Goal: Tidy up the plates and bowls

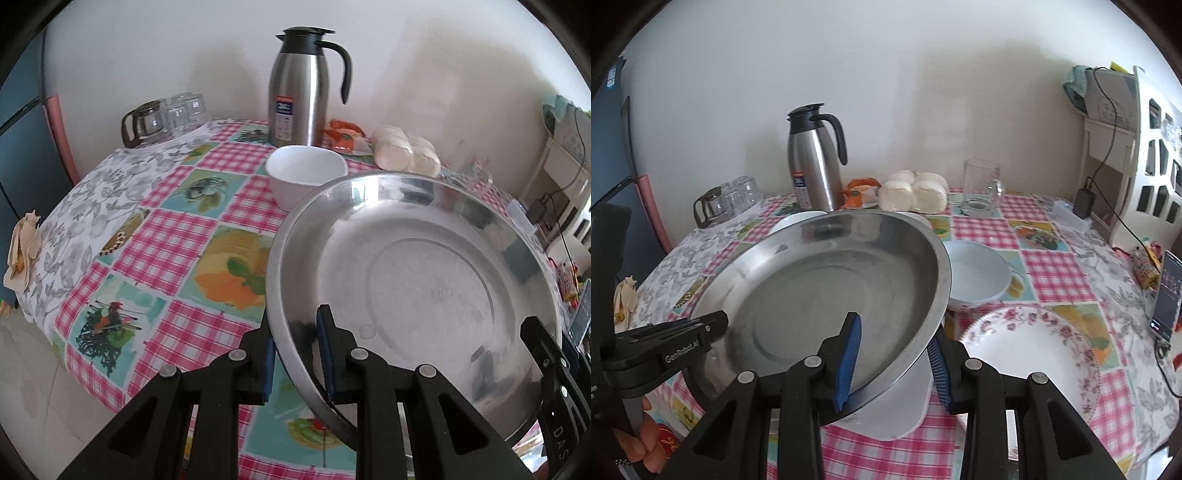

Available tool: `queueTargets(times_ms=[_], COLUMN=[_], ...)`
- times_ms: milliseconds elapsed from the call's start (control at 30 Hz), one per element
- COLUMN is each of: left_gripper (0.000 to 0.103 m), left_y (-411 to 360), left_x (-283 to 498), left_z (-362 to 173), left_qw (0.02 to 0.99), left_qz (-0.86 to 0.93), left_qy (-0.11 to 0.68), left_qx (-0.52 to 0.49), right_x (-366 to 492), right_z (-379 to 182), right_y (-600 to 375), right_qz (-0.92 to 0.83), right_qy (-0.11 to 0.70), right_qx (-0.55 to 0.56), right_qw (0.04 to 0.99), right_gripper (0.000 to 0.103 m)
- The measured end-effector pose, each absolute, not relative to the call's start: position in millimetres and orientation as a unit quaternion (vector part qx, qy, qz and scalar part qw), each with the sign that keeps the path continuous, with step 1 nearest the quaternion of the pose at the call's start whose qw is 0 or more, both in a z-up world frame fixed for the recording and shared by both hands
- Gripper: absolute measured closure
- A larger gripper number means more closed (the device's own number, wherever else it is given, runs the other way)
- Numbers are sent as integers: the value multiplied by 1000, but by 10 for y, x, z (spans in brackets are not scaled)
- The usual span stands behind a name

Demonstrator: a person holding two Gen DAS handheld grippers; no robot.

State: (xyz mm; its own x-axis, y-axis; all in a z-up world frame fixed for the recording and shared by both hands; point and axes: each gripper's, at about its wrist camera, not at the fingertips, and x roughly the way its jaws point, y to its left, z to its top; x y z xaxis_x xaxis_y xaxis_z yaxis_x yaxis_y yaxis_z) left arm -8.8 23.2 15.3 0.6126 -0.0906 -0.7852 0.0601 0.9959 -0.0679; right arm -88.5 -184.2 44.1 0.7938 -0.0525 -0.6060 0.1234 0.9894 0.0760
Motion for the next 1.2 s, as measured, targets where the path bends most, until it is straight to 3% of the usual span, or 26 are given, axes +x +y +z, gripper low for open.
queueTargets(times_ms=[1200], left_gripper=[79], left_y=[109], left_x=[45], left_z=[-285], left_qw=[829], left_qz=[-65], left_qy=[555], left_qx=[-6], right_x=[-682], right_z=[-176], right_y=[-1835], right_qz=[-74], right_qy=[467], right_qx=[8], right_qw=[881], right_gripper=[62])
